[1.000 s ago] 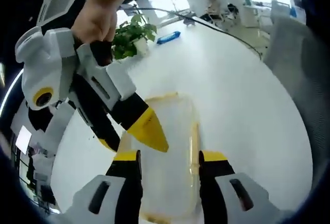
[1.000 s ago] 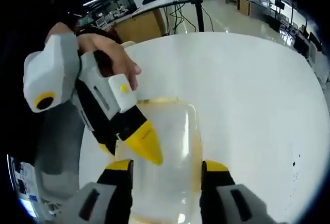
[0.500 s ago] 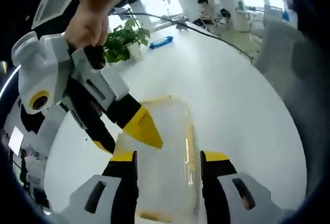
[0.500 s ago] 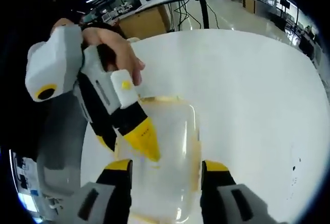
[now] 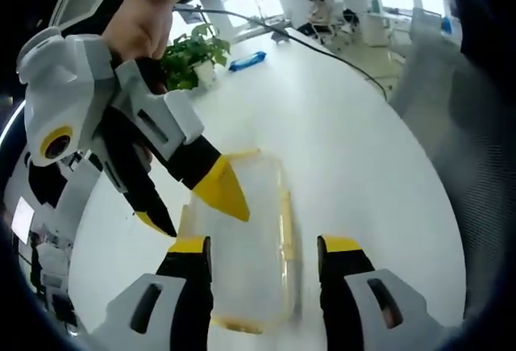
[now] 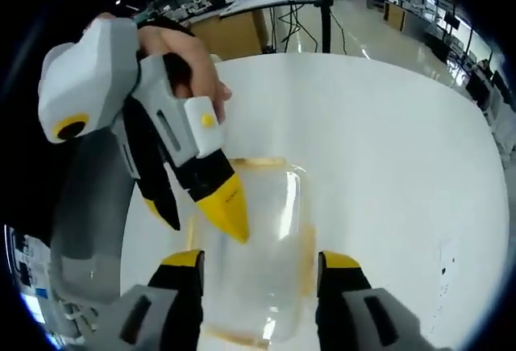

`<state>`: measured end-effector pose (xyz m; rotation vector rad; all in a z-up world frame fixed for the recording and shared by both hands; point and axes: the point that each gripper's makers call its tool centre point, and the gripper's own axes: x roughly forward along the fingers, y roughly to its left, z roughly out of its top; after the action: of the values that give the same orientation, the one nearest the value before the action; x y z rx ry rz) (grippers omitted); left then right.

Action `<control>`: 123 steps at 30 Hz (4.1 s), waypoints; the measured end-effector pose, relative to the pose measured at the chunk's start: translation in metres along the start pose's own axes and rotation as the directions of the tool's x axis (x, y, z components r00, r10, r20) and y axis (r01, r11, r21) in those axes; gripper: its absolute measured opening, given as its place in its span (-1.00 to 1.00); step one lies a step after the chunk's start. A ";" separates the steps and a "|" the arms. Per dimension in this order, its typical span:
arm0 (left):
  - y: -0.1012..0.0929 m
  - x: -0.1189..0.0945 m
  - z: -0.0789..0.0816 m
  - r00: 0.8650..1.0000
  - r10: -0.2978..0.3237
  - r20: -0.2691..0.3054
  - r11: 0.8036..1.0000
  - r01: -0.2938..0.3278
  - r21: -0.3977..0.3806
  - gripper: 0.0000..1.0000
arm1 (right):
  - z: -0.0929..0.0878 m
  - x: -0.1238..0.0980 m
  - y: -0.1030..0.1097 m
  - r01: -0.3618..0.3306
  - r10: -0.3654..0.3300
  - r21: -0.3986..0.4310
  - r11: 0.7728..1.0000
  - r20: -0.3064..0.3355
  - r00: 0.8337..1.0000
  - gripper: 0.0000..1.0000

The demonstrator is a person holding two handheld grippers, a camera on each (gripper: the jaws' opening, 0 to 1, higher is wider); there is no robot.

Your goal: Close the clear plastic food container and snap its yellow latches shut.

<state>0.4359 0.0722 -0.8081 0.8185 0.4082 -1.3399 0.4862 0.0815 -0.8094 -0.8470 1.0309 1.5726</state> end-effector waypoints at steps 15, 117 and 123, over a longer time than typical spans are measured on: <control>0.025 -0.007 0.010 0.995 -0.099 -0.026 0.995 0.099 -0.025 0.00 | 0.009 -0.022 0.008 0.187 -0.185 -0.021 0.982 0.087 0.979 0.05; 0.038 -0.010 -0.053 0.919 0.367 -0.142 0.163 -0.214 -0.963 -0.05 | -0.058 -0.007 0.007 0.160 -0.818 0.961 0.224 0.096 0.566 0.10; 0.040 -0.012 -0.057 0.919 0.368 -0.141 0.158 -0.211 -0.965 -0.04 | -0.055 -0.006 0.007 0.163 -0.823 0.962 0.221 0.094 0.560 0.11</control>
<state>0.4819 0.1219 -0.8265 -0.3184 0.8275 -0.4857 0.4822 0.0282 -0.8240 0.1553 0.7453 0.3680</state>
